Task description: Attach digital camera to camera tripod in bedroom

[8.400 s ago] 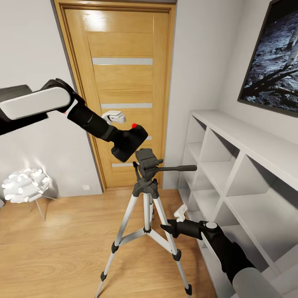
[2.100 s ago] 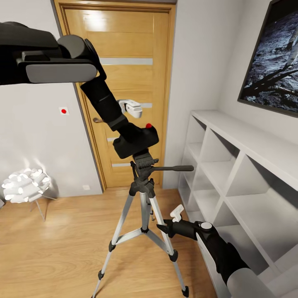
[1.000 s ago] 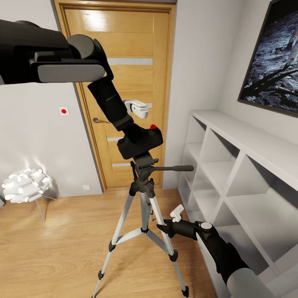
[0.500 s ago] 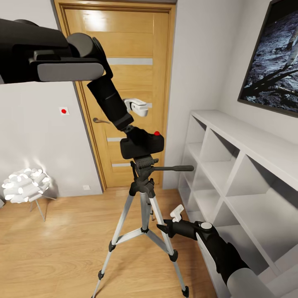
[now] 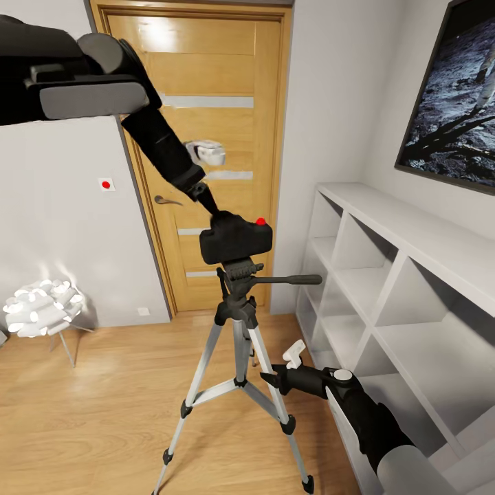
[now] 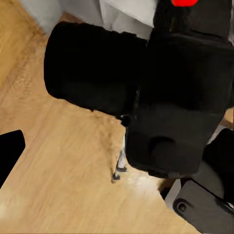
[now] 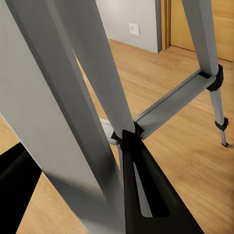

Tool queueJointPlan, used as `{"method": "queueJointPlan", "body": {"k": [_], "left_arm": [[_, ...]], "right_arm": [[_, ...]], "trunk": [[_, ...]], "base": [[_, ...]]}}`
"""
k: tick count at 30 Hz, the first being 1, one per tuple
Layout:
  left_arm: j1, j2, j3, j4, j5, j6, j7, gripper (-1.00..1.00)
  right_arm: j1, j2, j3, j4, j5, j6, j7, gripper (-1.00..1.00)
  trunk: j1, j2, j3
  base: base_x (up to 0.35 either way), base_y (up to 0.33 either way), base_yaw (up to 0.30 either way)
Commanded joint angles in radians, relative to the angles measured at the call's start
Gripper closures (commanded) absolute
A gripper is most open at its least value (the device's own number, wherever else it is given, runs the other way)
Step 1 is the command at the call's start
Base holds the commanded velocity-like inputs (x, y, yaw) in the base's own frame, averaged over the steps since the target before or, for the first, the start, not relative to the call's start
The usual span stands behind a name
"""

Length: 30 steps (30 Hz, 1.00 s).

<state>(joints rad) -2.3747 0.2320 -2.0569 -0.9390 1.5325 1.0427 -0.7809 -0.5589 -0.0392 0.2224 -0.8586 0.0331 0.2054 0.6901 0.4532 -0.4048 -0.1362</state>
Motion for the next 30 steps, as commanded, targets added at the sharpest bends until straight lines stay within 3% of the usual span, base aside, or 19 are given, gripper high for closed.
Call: {"method": "queueJointPlan", "body": {"k": [1, 6, 7, 12, 15, 22, 24, 27, 28, 30], "left_arm": [[-0.002, 0.017, 0.001, 0.043, 0.011, 0.005, -0.002, -1.0], [0.003, 0.07, 0.04, 0.122, 0.015, 0.005, 0.006, -1.0], [0.01, 0.089, 0.065, 0.148, 0.016, 0.005, 0.007, -1.0], [0.046, 0.134, 0.133, 0.19, 0.016, 0.004, 0.014, -1.0], [0.073, 0.154, 0.149, 0.198, 0.016, 0.003, 0.026, -1.0], [0.174, 0.239, 0.195, 0.203, 0.018, -0.044, 0.051, -1.0], [0.22, 0.278, 0.232, 0.199, 0.016, -0.057, 0.056, -1.0], [0.266, 0.314, 0.268, 0.195, 0.017, -0.069, 0.073, -1.0], [0.296, 0.339, 0.292, 0.192, 0.018, -0.088, 0.093, -1.0], [0.327, 0.364, 0.316, 0.183, 0.019, -0.109, 0.116, -1.0]], "right_arm": [[-0.001, -0.001, 0.003, -0.002, 0.004, 0.002, -0.069, 1.0], [0.0, -0.001, 0.002, -0.002, 0.004, 0.002, -0.069, 1.0], [0.0, -0.001, 0.002, -0.002, 0.004, 0.002, -0.069, 1.0], [0.0, -0.001, 0.002, -0.002, 0.004, 0.0, -0.069, 1.0], [0.0, -0.001, 0.002, -0.002, 0.004, -0.001, -0.069, 1.0], [0.001, -0.001, 0.002, -0.002, 0.004, -0.002, -0.069, 1.0], [0.001, -0.001, 0.002, -0.002, 0.004, -0.003, -0.069, 1.0], [0.001, -0.001, 0.002, -0.002, 0.004, -0.003, -0.069, 1.0], [0.001, -0.001, 0.002, -0.002, 0.004, -0.004, -0.069, 1.0], [0.001, -0.001, 0.002, -0.002, 0.004, -0.004, -0.069, 1.0]], "trunk": [[0.001, -0.002, -0.002], [0.001, -0.002, -0.002], [0.001, -0.002, -0.002], [0.001, -0.002, -0.002], [0.001, -0.002, -0.002], [0.001, -0.002, -0.002], [0.001, -0.002, -0.002], [0.001, -0.002, -0.002], [0.001, -0.002, -0.002], [0.001, -0.002, -0.002]], "base": [[0.0, 0.0, 0.0], [0.0, 0.0, 0.0], [0.0, 0.0, 0.0], [0.0, 0.0, 0.0], [0.0, 0.0, 0.0], [0.0, 0.0, 0.0], [0.0, 0.0, 0.0], [0.0, 0.0, 0.0], [0.0, 0.0, 0.0], [0.0, 0.0, 0.0]]}}
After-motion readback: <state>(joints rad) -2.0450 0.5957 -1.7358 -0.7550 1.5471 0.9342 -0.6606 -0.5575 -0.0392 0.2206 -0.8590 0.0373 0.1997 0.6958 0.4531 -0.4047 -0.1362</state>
